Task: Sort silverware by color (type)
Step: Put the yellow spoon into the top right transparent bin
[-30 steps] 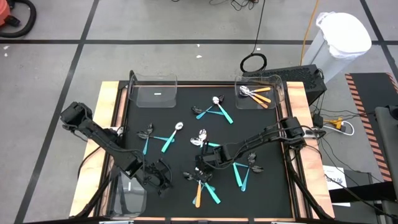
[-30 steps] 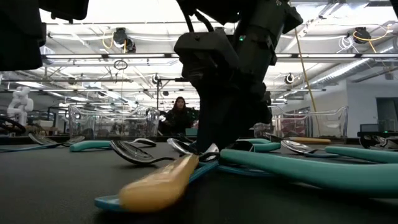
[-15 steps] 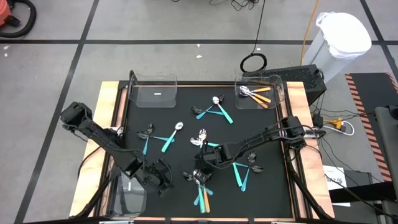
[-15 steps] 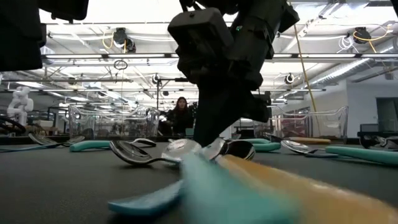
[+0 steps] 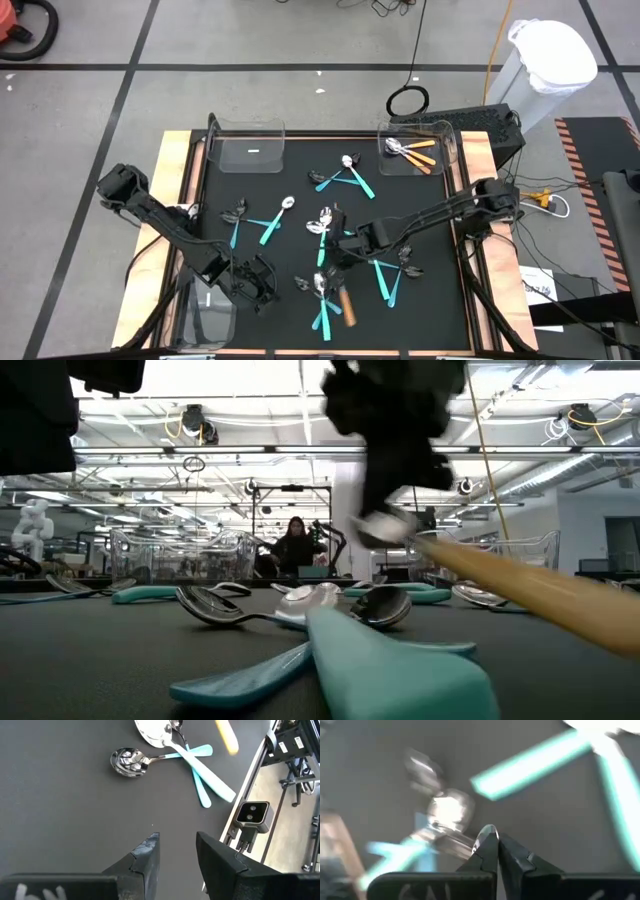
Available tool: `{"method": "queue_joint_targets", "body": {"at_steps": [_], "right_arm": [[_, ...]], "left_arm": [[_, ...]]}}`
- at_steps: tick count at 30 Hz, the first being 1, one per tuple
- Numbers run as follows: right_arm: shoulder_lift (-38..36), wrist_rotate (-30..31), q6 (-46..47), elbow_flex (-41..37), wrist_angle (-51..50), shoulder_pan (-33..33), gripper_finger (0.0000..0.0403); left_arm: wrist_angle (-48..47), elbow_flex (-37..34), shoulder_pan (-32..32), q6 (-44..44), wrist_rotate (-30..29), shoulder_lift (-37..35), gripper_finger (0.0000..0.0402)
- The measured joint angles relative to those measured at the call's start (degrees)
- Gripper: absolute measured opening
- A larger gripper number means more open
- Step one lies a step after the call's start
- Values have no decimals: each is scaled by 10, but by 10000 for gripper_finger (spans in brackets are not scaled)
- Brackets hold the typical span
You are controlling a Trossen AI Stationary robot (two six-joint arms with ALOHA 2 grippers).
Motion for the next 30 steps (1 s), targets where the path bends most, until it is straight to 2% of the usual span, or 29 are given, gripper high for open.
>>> {"method": "queue_joint_targets", "body": {"at_steps": [2, 4, 8, 12, 17, 20, 24, 30], "right_arm": [[-1, 2, -19, -1, -72, -6, 1], [1, 2, -50, -1, -103, -9, 1], [3, 7, -57, -1, -92, -13, 16], [0, 8, -50, -1, -69, -13, 58], [-1, 0, 46, 0, -99, -2, 124], [3, -20, 112, -1, -120, 28, 149], [13, -22, 164, -13, -110, 62, 155], [39, -23, 194, -43, -109, 68, 142]], "left_arm": [[0, 0, 1, 11, -1, 0, 129], [-1, 0, 4, 21, -2, 0, 129], [-1, 0, 14, 25, -2, 0, 129], [0, 0, 22, 25, -2, 0, 129], [1, 0, 23, 24, -2, 0, 129], [1, 0, 16, 18, -1, 0, 129], [-3, 0, 6, 11, -5, 0, 129], [-26, 0, 12, 14, -17, 0, 129]]}}
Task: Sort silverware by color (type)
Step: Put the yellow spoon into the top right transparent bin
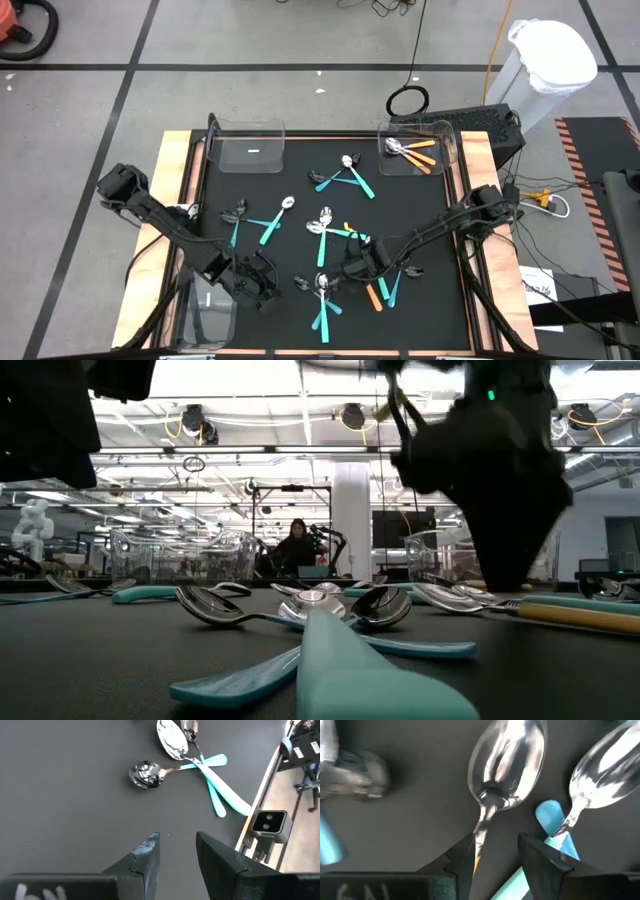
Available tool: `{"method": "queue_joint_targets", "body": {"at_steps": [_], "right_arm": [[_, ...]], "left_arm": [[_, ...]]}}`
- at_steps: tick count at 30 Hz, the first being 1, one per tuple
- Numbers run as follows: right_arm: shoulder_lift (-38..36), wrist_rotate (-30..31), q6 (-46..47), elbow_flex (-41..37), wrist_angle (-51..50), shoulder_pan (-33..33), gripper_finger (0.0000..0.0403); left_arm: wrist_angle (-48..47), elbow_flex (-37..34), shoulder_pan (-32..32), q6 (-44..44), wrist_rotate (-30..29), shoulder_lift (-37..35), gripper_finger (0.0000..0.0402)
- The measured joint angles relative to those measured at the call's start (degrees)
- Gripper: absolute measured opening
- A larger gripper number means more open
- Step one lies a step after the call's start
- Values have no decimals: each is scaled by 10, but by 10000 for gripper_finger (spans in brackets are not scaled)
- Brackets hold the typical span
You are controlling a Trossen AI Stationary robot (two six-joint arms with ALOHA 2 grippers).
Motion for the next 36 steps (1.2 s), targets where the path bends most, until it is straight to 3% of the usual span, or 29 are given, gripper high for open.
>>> {"method": "queue_joint_targets", "body": {"at_steps": [7, 14, 24, 30, 36], "right_arm": [[21, -1, -9, -3, 63, -3, 139], [20, -2, 7, -3, 63, -3, 120], [20, -9, -39, -3, 31, -25, 14], [19, -21, -58, 16, 30, -34, 18], [17, -35, -94, 85, 23, -48, 11]], "left_arm": [[-1, 0, 18, 8, 11, 0, 129], [1, 0, 18, 11, 23, 0, 129], [5, 12, 36, 19, 39, 0, 129], [1, 38, 57, 102, 64, -19, 129], [-5, 46, 80, 195, 65, -73, 129]]}}
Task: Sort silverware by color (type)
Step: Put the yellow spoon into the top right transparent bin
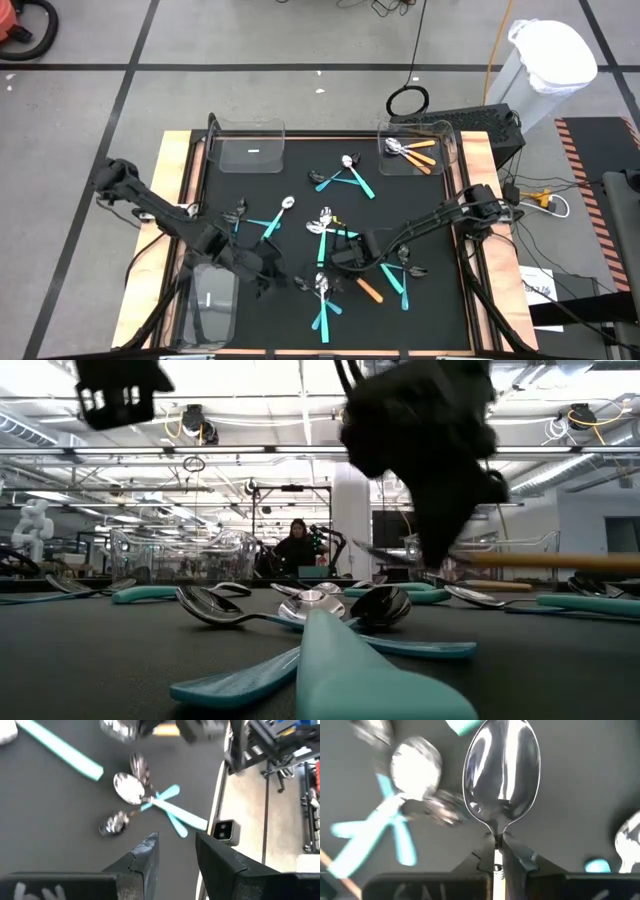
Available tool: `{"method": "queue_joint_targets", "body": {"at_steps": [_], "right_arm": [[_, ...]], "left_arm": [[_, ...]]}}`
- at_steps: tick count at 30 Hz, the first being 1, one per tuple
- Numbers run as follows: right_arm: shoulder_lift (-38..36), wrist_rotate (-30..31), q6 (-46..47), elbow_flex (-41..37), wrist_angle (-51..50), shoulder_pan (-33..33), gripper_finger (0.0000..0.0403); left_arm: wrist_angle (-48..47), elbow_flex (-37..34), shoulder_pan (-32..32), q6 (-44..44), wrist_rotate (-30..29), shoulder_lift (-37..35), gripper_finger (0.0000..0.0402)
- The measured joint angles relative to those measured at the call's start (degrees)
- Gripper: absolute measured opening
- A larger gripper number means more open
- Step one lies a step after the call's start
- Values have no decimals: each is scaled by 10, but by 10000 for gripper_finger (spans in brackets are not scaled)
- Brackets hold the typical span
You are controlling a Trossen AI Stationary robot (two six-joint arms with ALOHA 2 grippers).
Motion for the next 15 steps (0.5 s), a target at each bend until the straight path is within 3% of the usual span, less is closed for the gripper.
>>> {"method": "queue_joint_targets", "body": {"at_steps": [6, 12, 15], "right_arm": [[0, 19, -58, 89, -52, -32, 11], [-1, 35, -113, 167, -165, -60, 15], [-1, 72, -149, 196, -247, -67, 15]], "left_arm": [[-17, 0, 36, 108, -11, -78, 129], [-54, 0, 58, 287, -106, -130, 129], [-59, 0, 73, 337, -123, -137, 129]]}}
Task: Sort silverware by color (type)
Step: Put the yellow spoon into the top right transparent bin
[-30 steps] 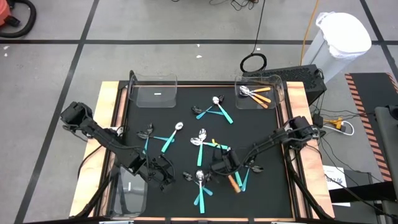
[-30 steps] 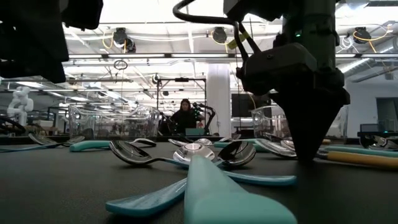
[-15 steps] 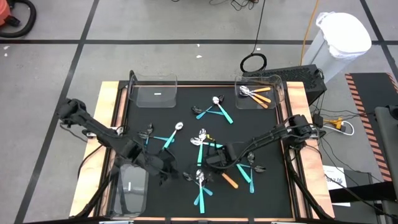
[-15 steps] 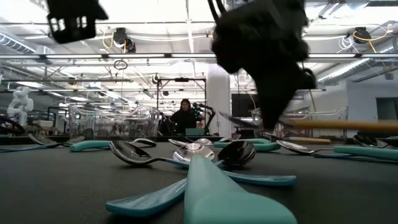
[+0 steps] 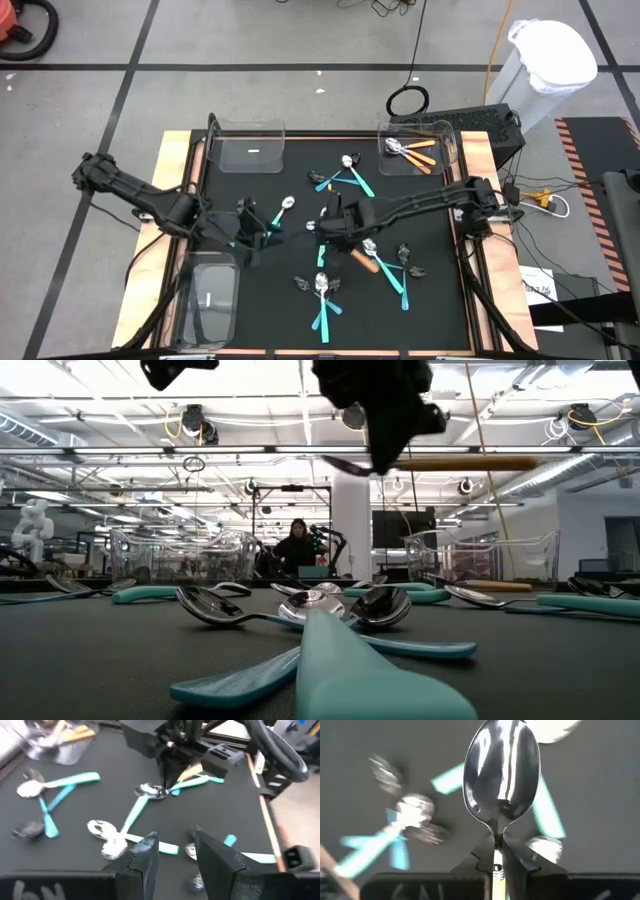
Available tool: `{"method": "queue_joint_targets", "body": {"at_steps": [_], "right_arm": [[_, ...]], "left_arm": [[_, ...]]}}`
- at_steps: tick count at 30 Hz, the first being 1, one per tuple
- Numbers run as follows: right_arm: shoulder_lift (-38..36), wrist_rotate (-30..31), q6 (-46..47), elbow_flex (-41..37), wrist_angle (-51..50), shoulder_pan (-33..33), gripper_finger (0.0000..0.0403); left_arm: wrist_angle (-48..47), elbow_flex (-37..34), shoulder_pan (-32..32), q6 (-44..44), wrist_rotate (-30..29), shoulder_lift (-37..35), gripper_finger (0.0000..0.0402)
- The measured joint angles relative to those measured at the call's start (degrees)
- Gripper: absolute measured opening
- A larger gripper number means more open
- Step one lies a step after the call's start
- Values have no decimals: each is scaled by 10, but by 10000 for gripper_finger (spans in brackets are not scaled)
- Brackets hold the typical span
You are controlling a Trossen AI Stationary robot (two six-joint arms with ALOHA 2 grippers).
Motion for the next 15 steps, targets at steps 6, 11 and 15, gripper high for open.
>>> {"method": "queue_joint_targets", "body": {"at_steps": [6, 11, 15], "right_arm": [[-1, 112, -147, 30, -180, -52, 15], [-7, 152, -292, 12, -187, -141, 15], [-13, 183, -380, 7, -196, -228, 15]], "left_arm": [[-1, 0, 45, 23, 1, 0, 129], [0, 0, 115, 19, 11, 0, 129], [-1, 0, 160, 19, 14, 0, 129]]}}
